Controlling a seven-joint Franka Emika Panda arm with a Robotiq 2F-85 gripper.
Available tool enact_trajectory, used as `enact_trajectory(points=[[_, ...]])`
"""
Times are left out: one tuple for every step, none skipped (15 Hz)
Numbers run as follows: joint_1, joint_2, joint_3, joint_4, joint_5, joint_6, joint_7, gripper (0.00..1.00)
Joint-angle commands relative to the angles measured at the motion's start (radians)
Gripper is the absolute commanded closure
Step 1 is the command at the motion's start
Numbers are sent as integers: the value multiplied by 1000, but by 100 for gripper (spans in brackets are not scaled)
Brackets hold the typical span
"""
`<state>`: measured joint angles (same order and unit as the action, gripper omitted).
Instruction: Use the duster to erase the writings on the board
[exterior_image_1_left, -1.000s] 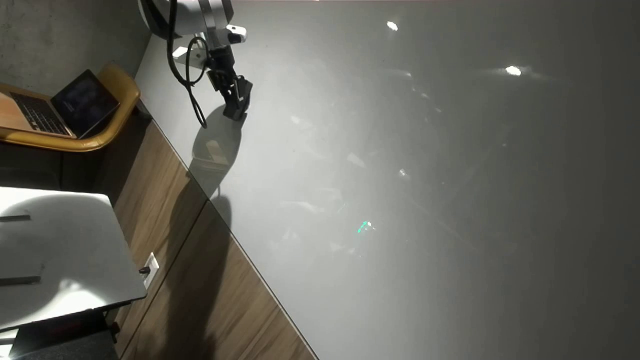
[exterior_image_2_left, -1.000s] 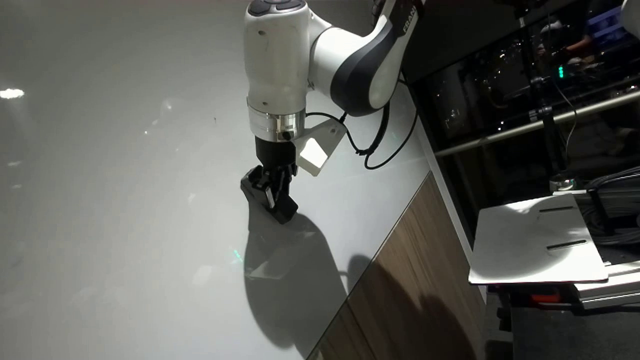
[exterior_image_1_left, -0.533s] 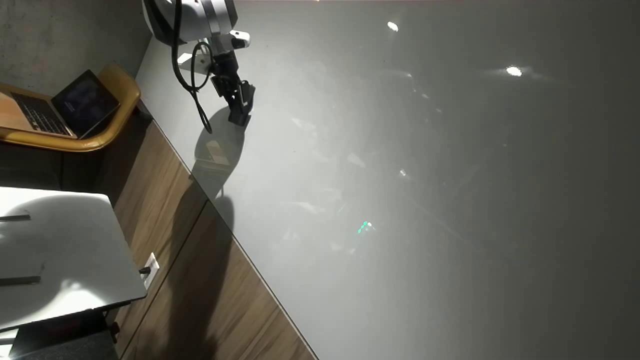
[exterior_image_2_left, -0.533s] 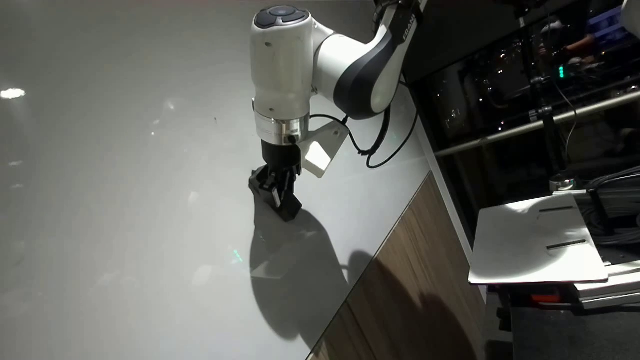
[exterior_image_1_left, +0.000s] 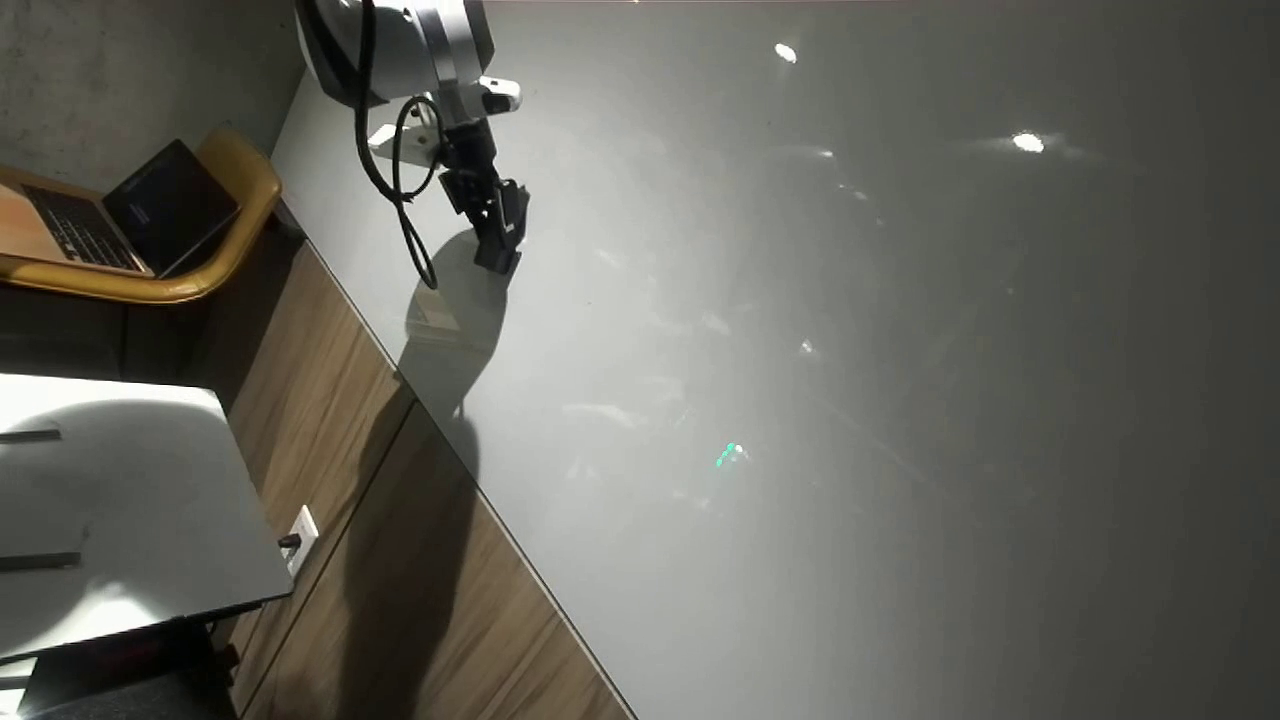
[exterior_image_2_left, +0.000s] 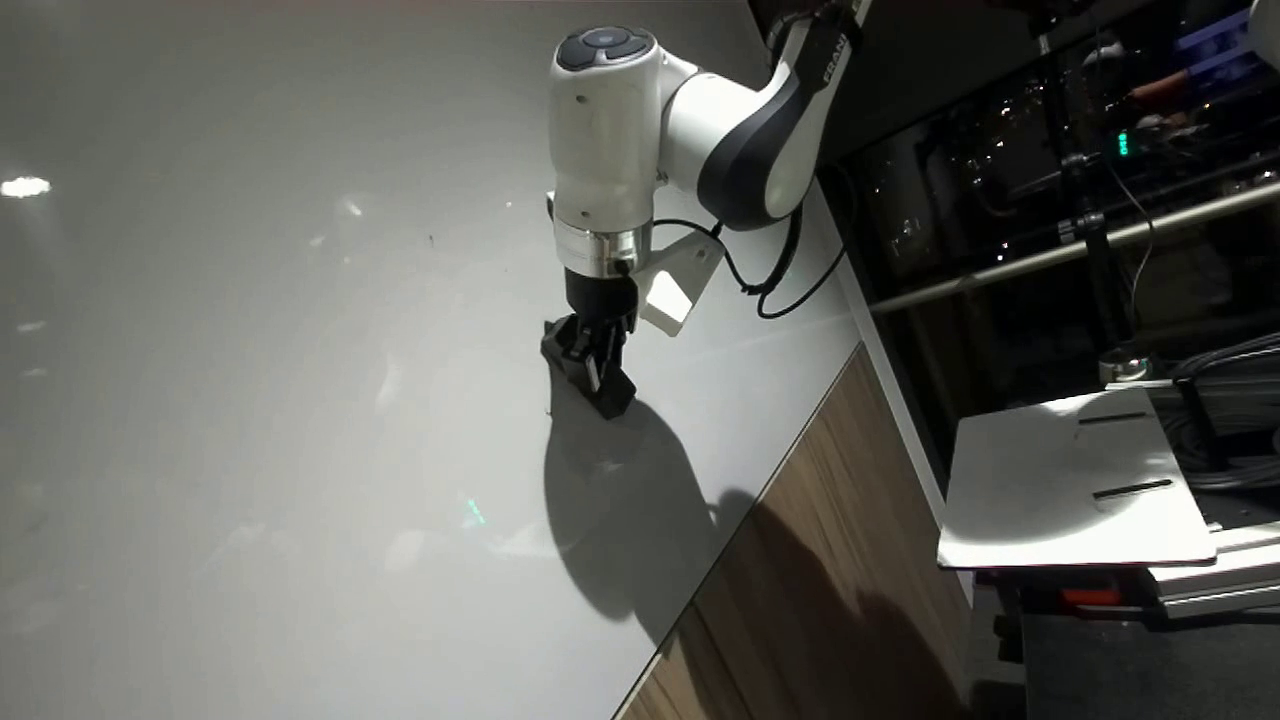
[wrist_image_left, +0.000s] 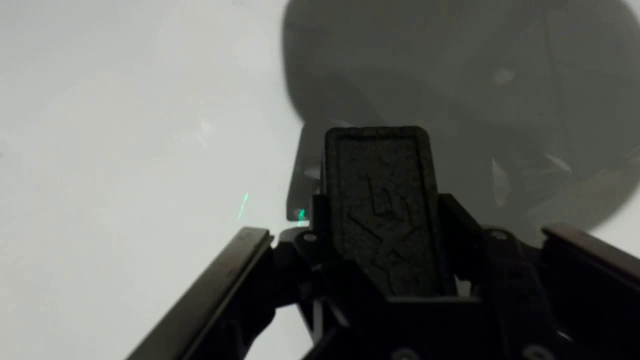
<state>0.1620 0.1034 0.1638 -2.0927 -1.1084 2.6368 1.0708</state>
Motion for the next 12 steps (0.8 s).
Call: enact_trajectory(points=[[-75, -82, -59, -44, 21, 38, -109, 70], [-84, -109, -65, -72, 20, 37, -121, 70], [-92, -147, -71, -114, 45, 38, -150, 70], [-98, -178, -76, -148, 68, 37, -174, 70], [-101, -218, -80, -190, 83, 32, -192, 70], [-103, -246, -84, -220, 105, 29, -216, 70], [-102, -267, -86, -242, 121, 23, -233, 70], [-96, -285, -84, -255, 143, 13, -252, 70], [-124, -284, -112, -300, 99, 76, -235, 70], [-126, -299, -117, -317, 102, 79, -243, 70], [-126, -310, -126, -340, 111, 87, -255, 70], [-126, -325, -133, -373, 109, 94, -259, 70]])
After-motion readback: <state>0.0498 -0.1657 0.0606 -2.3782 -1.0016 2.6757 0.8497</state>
